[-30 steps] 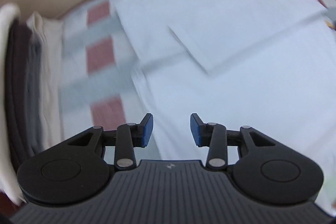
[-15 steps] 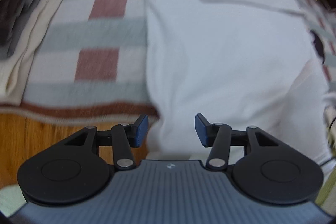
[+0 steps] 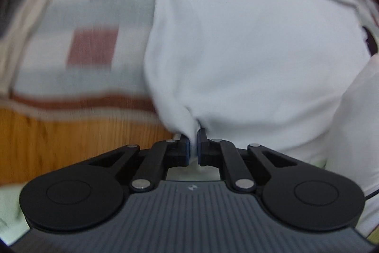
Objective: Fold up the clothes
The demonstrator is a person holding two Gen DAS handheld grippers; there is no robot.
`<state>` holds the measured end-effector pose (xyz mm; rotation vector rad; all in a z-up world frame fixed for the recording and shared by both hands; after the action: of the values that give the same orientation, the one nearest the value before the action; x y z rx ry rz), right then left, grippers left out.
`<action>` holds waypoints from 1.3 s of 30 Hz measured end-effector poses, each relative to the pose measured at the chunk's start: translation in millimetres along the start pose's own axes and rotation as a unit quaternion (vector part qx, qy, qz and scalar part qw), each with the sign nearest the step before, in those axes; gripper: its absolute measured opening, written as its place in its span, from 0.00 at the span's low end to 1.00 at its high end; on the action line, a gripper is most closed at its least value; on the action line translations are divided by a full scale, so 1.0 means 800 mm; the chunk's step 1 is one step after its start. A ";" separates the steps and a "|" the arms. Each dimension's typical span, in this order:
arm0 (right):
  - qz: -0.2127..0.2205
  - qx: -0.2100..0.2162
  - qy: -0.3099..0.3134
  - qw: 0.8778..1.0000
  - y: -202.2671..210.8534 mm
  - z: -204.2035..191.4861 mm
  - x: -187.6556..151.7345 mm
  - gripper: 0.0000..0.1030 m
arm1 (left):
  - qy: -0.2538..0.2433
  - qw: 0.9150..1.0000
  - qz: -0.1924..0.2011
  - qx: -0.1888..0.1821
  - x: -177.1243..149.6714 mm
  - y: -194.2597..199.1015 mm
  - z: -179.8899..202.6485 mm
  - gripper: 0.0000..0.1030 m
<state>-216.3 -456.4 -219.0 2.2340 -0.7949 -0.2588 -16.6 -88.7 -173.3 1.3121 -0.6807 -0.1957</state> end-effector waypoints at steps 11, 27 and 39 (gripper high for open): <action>0.206 -0.077 0.059 0.974 0.043 -0.025 0.142 0.06 | -0.012 0.990 0.132 0.053 0.183 0.011 0.026 0.06; 0.275 -0.066 -0.022 0.959 0.026 0.084 0.186 0.06 | 0.166 0.980 0.105 0.001 0.228 -0.089 -0.022 0.08; 0.319 -0.049 0.032 0.946 0.029 0.079 0.201 0.07 | 0.145 0.979 0.139 -0.029 0.255 -0.068 -0.026 0.10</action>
<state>-126.2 -604.3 -239.0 1.7676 -1.3808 0.0877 169.3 -188.3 -154.6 1.1459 -0.5970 0.1992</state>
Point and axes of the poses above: each gripper's, at about its wrist camera, not at the fingertips, and y roughly against the way its jaws point, z to its right, x to its top, the point moved 3 cm from there along -y, roughly the way its jaws point, and after that the axes turned 2 degrees about z, right-handed, at the moved point
